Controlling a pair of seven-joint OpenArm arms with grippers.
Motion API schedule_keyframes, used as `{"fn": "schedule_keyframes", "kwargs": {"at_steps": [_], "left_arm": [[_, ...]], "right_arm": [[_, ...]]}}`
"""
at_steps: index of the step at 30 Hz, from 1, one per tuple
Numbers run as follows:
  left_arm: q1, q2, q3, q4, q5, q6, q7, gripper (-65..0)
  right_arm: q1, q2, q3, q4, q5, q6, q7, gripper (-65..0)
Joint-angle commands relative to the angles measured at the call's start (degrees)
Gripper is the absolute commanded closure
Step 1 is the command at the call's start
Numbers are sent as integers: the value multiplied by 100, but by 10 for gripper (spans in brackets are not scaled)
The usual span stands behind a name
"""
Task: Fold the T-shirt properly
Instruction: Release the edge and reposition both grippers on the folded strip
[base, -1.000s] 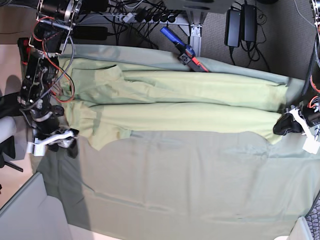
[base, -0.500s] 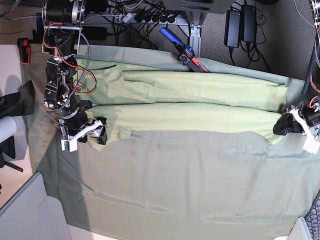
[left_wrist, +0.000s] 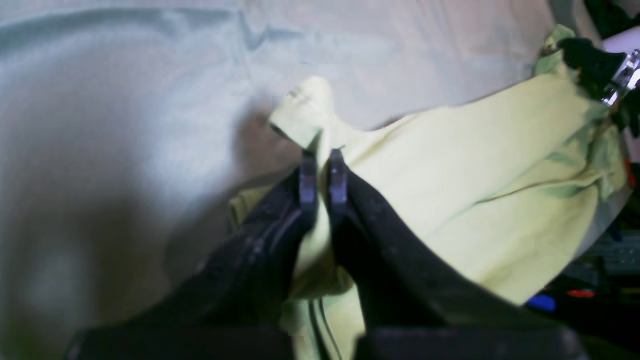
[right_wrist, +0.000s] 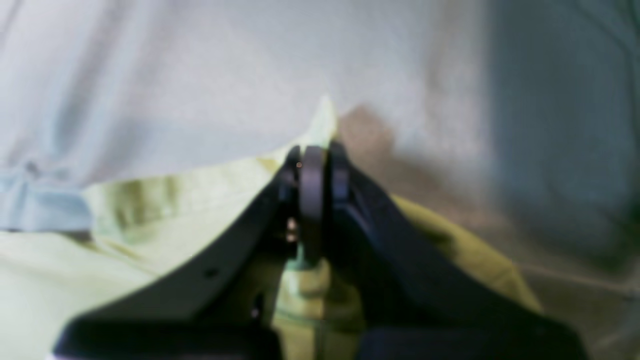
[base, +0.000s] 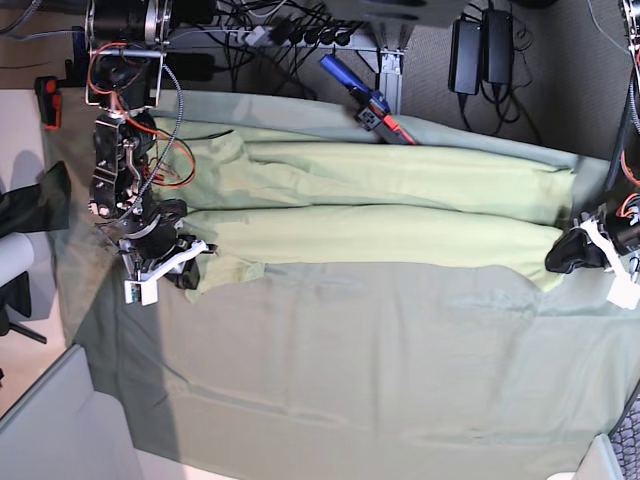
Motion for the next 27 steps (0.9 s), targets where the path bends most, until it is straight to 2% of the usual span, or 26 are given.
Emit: {"fn": "schedule_keyframes", "kwargs": {"at_steps": [1,7,10,12,20,27], "left_arm": [[-79,-111,-39,94,-116,-71,-94,0],[-79,-114,-39,96,-549,-71,372,0],[-55,-127,-39,120,-970,-71,852,0],[26,-175,-39,151,-1141,-71,890,0],[308,-466,-39,402,-1158,-71,914,0],[306,-509,-39,417,-1139,-71,929,0]], "right_arm": [[94,83,52,291,61,66,50,0],[-597,81,487,1764,122,63,-376,0],[-1067,83,772,2433,125,63,-614,0],[-1381,101,940,2754,175,63,-704,0],[-2378,157,1591,3521,933,66,-990,0],[-2962,157,1781,3847,964,63,-1224,0]]}}
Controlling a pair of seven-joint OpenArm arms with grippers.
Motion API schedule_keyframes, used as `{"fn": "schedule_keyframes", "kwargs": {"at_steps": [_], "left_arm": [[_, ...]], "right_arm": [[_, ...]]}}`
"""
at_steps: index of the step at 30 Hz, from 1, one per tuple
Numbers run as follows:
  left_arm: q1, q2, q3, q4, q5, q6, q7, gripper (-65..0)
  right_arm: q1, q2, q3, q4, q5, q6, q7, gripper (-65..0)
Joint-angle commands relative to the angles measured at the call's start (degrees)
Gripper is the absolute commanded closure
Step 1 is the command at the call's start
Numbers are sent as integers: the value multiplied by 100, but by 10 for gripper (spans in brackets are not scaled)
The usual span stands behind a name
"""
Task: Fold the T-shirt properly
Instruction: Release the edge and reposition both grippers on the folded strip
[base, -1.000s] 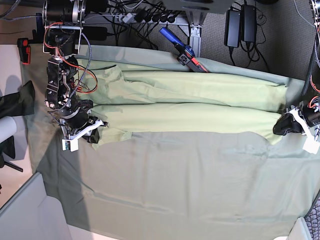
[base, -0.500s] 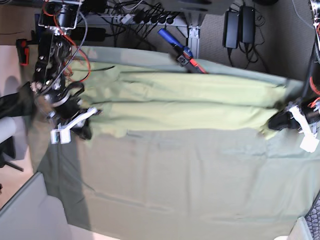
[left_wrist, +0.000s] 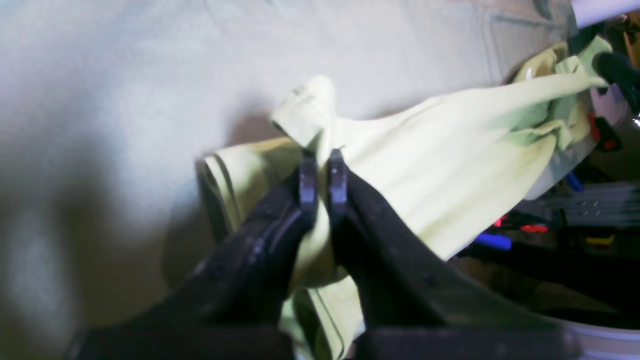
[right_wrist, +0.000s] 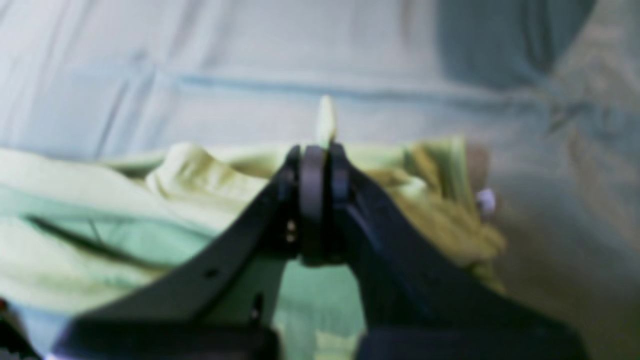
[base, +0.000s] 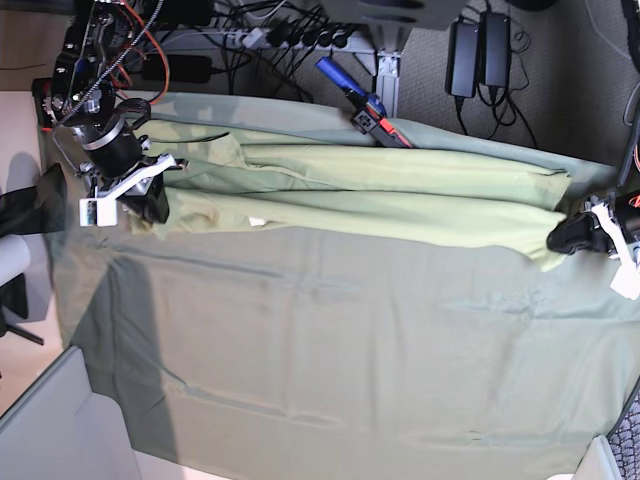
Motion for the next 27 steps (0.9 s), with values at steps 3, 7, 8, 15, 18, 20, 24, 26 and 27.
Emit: {"fn": "schedule_keyframes", "kwargs": {"at_steps": [3,7,8,15,18,20,24,26,27], "left_arm": [[-50,-116,-39,96,-52,-71,-61,0],[37,-116,-39,96,-122,-71,-66,-63],[79,-114,-39,96,-166,-71,-66,-104],[389,-116,-42,96,-31,-71,-306,-396],[428,-111,-205,96,4,-71,-409,-396],[426,-109,-444,96,2,-71,-470,-396],[433,-87,-977,94,-2,-71,-498,-396],[496,-72,-1078,94,-33,-71,-496,-396],[546,-46,-1078,94,-76,-71,-496,-396]], "right_arm": [[-125,103,63,129,55,63,46,0],[-179,55,63,116,74,63,-76,0],[-179,57,61,116,74,61,-118,0],[-177,57,63,116,48,61,-216,-396],[-177,57,63,116,46,61,-219,-399],[-177,57,63,116,46,61,-219,-399],[-177,57,63,116,50,61,-214,-399],[-177,52,63,116,52,61,-214,-399],[-177,52,63,116,52,61,-214,-399]]}}
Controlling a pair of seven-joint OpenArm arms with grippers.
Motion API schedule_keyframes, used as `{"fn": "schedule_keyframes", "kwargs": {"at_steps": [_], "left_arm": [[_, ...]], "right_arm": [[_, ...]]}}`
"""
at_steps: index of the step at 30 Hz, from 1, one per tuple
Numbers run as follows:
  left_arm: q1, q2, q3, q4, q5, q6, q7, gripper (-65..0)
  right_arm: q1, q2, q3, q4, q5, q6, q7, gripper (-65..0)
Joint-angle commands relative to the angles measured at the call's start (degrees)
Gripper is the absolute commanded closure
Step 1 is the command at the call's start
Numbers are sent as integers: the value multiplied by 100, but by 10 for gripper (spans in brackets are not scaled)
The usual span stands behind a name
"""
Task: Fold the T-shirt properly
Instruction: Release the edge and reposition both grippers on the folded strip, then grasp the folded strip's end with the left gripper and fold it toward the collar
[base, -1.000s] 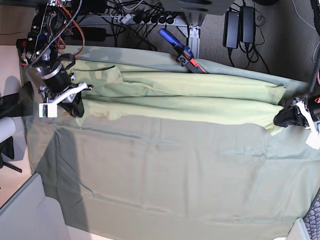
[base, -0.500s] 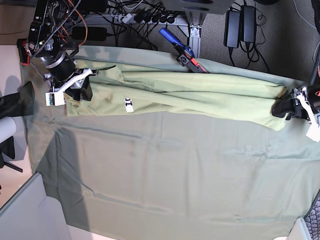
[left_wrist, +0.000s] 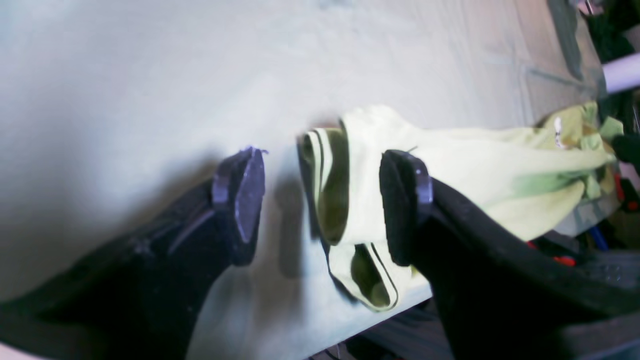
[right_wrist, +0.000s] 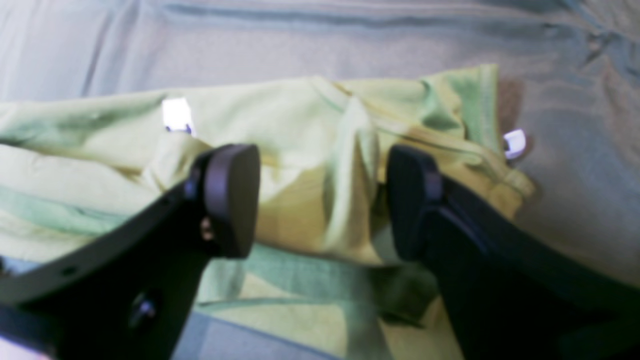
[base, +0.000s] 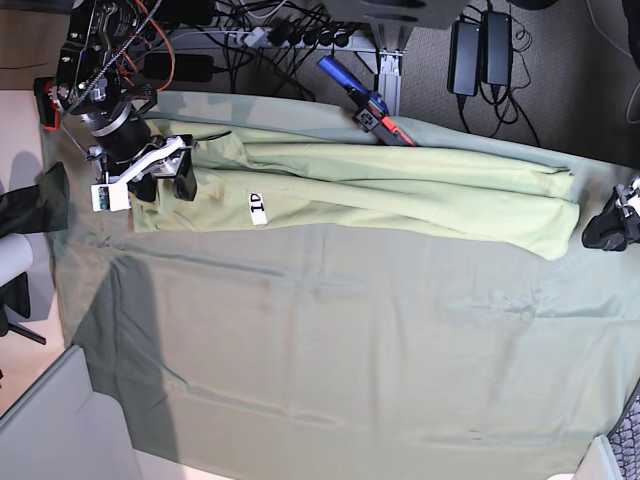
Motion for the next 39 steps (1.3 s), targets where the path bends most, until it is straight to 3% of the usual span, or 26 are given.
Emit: {"fn": "schedule_keyframes", "kwargs": {"at_steps": [1,8,13,25,39], "left_arm": [[63,-20,-31,92,-186,-73,-76,-396],[251,614,-31,92,-286,-73,-101,-396],[251,922,-31,92,-2,-73,-302,-396],[249,946,-31,92,925,-73,-807,-396],[254,1169,127,92,634,-73,-531,-396]], "right_arm": [[33,70,59,92,44,61,127,-399],[46,-166,59,90,42,61,131,-399],[44,-208,57,92,42,63,127,-399],[46,-208,57,92,44,61,129,-399],[46,-210,57,92,46,61,133,-399]]}}
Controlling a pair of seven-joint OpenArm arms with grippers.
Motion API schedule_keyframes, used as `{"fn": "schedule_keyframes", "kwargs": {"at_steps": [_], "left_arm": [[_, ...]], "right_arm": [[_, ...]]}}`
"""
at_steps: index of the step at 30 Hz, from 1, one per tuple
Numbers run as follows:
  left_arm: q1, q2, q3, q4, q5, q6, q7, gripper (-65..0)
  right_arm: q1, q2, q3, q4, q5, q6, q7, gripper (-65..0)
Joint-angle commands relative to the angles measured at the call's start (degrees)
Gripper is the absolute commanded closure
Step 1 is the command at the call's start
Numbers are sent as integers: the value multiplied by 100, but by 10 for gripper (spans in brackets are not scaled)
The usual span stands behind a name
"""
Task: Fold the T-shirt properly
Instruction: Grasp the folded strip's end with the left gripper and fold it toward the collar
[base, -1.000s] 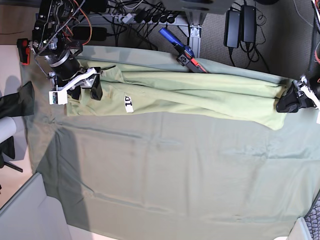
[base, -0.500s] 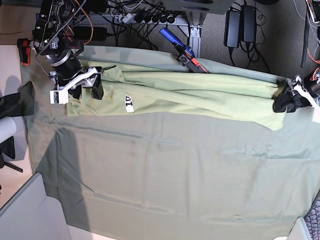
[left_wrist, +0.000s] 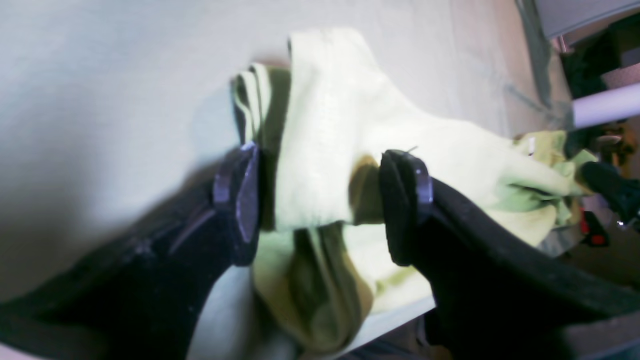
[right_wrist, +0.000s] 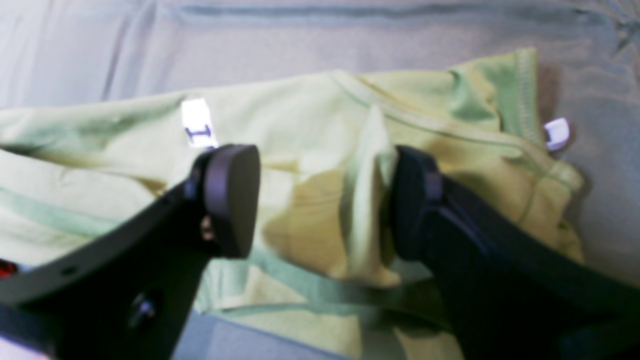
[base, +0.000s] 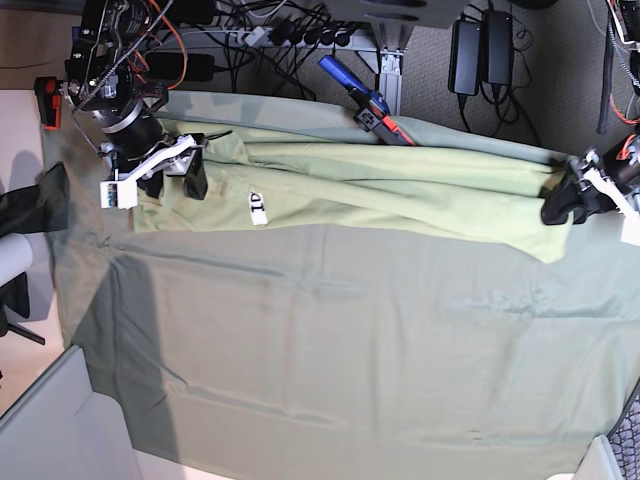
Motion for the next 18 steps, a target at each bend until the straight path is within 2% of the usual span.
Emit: {"fn": "schedule_keyframes", "kwargs": {"at_steps": [1,8,9,10,14,15,18], "left_arm": [[-28,-11,76,79,-31,-49,66,-396],[-28,15,337,79,-26,-49,-44,-394],[-28,15,337,79,-24,-49,-98,-373],[-28,15,337,79,-22,-49,-122,-327],[-35,17,337,79,-24,-49,-125,-27],[-46,15,337,79,-22,-49,-122,0],[-149,15,337,79,-22,-49,-127,0]], "right_arm": [[42,76,52,92,46,61,129,-399],[42,76,52,92,46,61,131,-399],[42,76,52,90,46,61,133,-399],[42,76,52,92,46,61,133,-399],[44,76,52,90,46,61,149,-399],[44,79,52,90,46,61,149,-399],[44,79,55,92,42,61,151,-399]]}}
